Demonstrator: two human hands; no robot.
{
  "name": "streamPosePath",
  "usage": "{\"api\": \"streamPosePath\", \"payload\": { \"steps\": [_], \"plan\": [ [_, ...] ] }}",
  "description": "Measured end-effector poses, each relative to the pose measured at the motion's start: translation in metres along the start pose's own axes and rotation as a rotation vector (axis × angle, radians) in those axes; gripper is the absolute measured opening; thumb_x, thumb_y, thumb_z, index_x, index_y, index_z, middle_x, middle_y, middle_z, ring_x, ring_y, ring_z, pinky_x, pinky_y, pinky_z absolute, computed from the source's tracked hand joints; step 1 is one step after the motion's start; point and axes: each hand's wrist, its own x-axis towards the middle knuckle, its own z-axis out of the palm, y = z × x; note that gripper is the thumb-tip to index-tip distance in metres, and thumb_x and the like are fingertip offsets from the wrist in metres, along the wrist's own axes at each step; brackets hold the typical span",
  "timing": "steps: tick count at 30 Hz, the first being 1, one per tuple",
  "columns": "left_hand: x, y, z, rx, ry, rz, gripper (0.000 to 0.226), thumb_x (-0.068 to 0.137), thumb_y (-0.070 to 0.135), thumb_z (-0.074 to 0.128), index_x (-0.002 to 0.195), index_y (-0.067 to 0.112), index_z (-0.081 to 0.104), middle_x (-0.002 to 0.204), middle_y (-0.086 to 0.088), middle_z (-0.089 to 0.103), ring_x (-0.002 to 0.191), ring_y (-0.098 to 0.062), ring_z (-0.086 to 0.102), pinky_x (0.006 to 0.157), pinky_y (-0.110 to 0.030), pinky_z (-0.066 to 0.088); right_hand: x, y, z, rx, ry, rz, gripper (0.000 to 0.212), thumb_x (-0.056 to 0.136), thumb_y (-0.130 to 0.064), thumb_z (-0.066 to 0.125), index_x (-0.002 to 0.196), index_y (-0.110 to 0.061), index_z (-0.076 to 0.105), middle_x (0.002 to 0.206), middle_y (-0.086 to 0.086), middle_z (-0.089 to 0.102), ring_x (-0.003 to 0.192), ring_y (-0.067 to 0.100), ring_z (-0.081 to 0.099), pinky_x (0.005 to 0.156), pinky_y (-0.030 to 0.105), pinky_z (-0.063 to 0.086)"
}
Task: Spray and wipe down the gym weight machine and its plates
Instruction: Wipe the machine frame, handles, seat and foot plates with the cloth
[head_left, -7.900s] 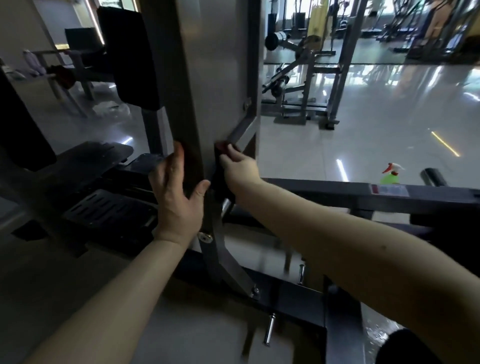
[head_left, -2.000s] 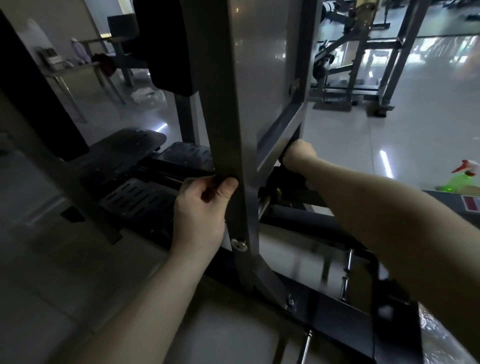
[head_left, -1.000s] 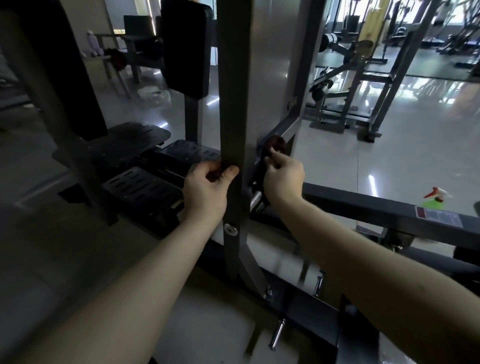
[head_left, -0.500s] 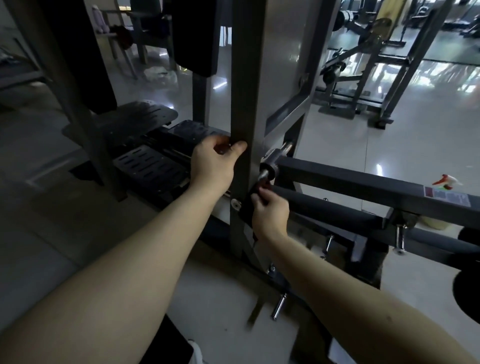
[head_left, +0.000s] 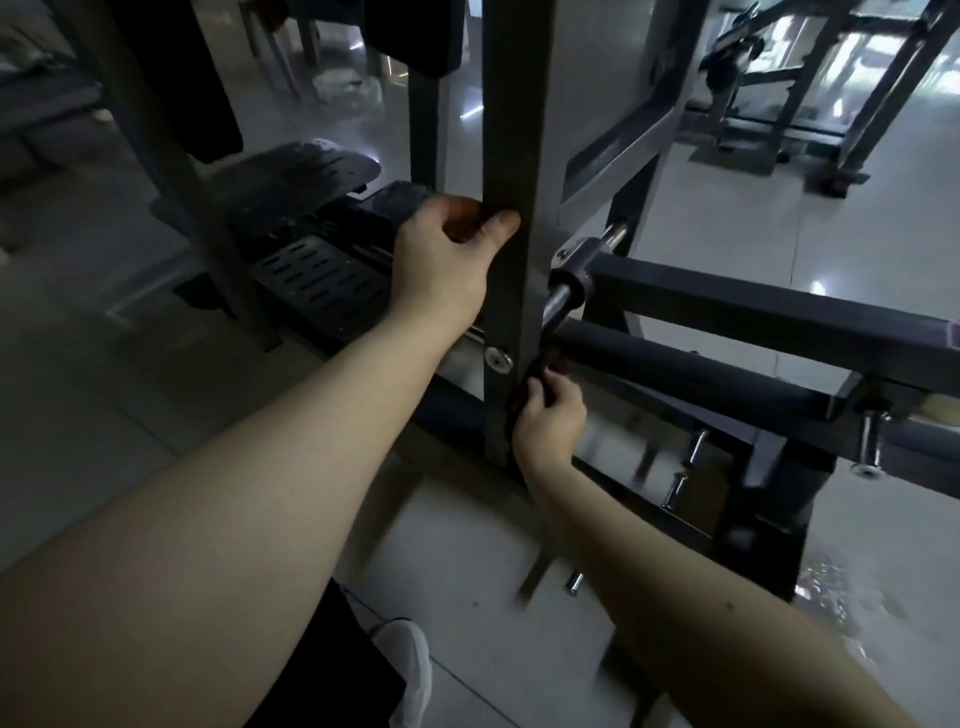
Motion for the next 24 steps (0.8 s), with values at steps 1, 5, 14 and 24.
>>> {"api": "streamPosePath", "payload": {
  "steps": [1, 5, 14, 24],
  "plan": [
    [-0.001, 0.0, 0.001, -0.004, -0.004, -0.005, 0.027, 0.089, 0.037, 0.076, 0.107, 0.017, 0.072, 0.099, 0.007, 0.074, 0.091, -0.003, 0.068, 0.073, -0.007, 0.048, -0.002, 0.005, 0.001, -0.004, -0.026, 0.092, 0.026, 0.103, -0.013, 0.056, 0.127, -0.008, 0.066, 0.128, 0.01, 0.064, 0.123, 0.025, 0.058, 0.105, 0.025, 0.037],
    [-0.002, 0.001, 0.0, -0.007, -0.007, -0.008, 0.024, 0.09, 0.034, 0.076, 0.108, 0.02, 0.071, 0.1, 0.008, 0.072, 0.091, -0.001, 0.066, 0.071, -0.003, 0.044, 0.0, -0.025, -0.007, 0.055, -0.073, 0.153, 0.029, 0.102, -0.017, 0.059, 0.129, -0.013, 0.068, 0.126, 0.004, 0.068, 0.121, 0.022, 0.061, 0.11, 0.032, 0.043],
    [-0.039, 0.038, -0.016, -0.02, -0.15, -0.26, 0.037, 0.096, 0.052, 0.063, 0.106, 0.017, 0.071, 0.098, 0.0, 0.071, 0.092, -0.018, 0.066, 0.063, -0.024, 0.042, -0.032, -0.17, -0.098, 0.182, -0.37, -0.159, 0.022, 0.1, -0.017, 0.065, 0.119, -0.019, 0.074, 0.108, 0.003, 0.076, 0.099, 0.018, 0.074, 0.088, 0.038, 0.062],
    [-0.094, 0.103, -0.061, -0.13, -0.362, -0.163, 0.016, 0.09, 0.035, 0.075, 0.103, 0.025, 0.077, 0.092, 0.006, 0.078, 0.092, -0.012, 0.073, 0.081, -0.029, 0.056, -0.089, -0.215, -0.154, 0.242, -0.419, -0.213, 0.043, 0.089, -0.004, 0.075, 0.122, -0.03, 0.065, 0.129, 0.003, 0.065, 0.108, 0.019, 0.068, 0.076, 0.027, 0.061]
  ]
}}
